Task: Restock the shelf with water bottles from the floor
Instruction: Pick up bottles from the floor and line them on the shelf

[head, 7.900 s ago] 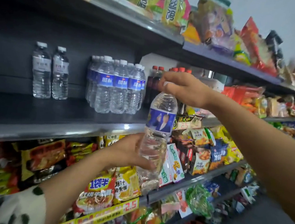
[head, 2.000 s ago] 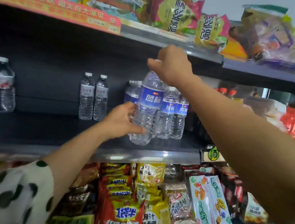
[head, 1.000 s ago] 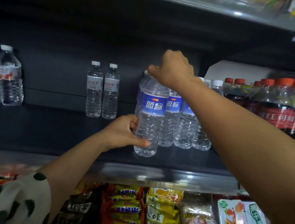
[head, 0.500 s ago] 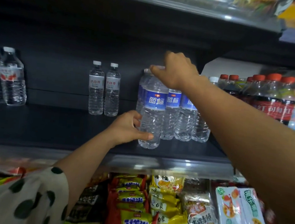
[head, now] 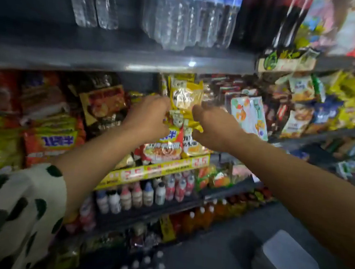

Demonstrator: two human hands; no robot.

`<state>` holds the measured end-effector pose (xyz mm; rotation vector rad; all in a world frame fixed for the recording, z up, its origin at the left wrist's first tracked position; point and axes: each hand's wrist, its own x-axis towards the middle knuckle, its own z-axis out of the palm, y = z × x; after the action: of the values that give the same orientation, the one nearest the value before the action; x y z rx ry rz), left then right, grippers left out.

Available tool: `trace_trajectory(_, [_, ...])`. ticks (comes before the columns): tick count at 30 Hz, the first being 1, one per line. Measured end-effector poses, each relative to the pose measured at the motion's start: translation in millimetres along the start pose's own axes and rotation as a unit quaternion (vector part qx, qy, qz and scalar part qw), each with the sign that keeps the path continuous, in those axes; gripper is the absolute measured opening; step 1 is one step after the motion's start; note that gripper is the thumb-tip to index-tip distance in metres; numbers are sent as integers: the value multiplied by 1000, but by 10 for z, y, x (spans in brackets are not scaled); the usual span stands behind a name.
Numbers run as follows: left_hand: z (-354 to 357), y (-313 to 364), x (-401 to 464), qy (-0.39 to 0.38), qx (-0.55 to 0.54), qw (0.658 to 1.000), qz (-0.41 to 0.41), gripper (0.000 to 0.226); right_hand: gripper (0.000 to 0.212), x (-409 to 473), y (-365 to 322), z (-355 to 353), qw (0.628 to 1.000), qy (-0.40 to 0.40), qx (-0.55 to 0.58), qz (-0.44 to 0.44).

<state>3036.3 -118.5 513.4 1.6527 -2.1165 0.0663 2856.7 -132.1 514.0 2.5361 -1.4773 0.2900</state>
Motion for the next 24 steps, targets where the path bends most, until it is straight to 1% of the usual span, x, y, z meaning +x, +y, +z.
trace_trajectory(3, [613, -18, -463, -117, 25, 993, 1, 39, 45, -440, -189, 713, 996, -87, 28, 18])
trace_trajectory(6, [1274, -107, -881, -220, 14, 975, -18, 35, 46, -818, -318, 1440, 985, -158, 54, 41])
trace_trajectory(9, [1968, -208, -1270, -292, -3, 956, -27, 23, 44, -1140, -420, 2192, 968, -225, 93, 57])
trace_trajectory(11, [2480, -307, -1525, -334, -16, 942, -40, 24, 49, -1339, -472, 2718, 953, -273, 109, 66])
trace_trajectory(13, [3055, -436, -1789, -362, -26, 930, -53, 32, 56, -1539, -507, 3293, 938, -312, 130, 80])
trace_trajectory(15, [3637, -567, -2062, -382, -43, 920, -73, 37, 56, -1758, -536, 3927, 921, -349, 146, 91])
trace_trajectory(18, [4472, -727, -2430, -428, -56, 896, -100, 26, 53, -2077, -586, 4904, 898, -398, 158, 103])
trace_trajectory(19, [4754, -781, -2544, -435, -55, 894, -98, 24, 52, -2178, -609, 5230, 893, -407, 159, 108])
trace_trajectory(22, [5644, -974, -2900, -438, -47, 893, -95, 34, 49, -2460, -704, 6192, 882, -427, 155, 123])
trace_trajectory(24, [6151, -1092, -3121, -443, -45, 891, -95, 34, 47, -2627, -790, 6773, 879, -432, 148, 135])
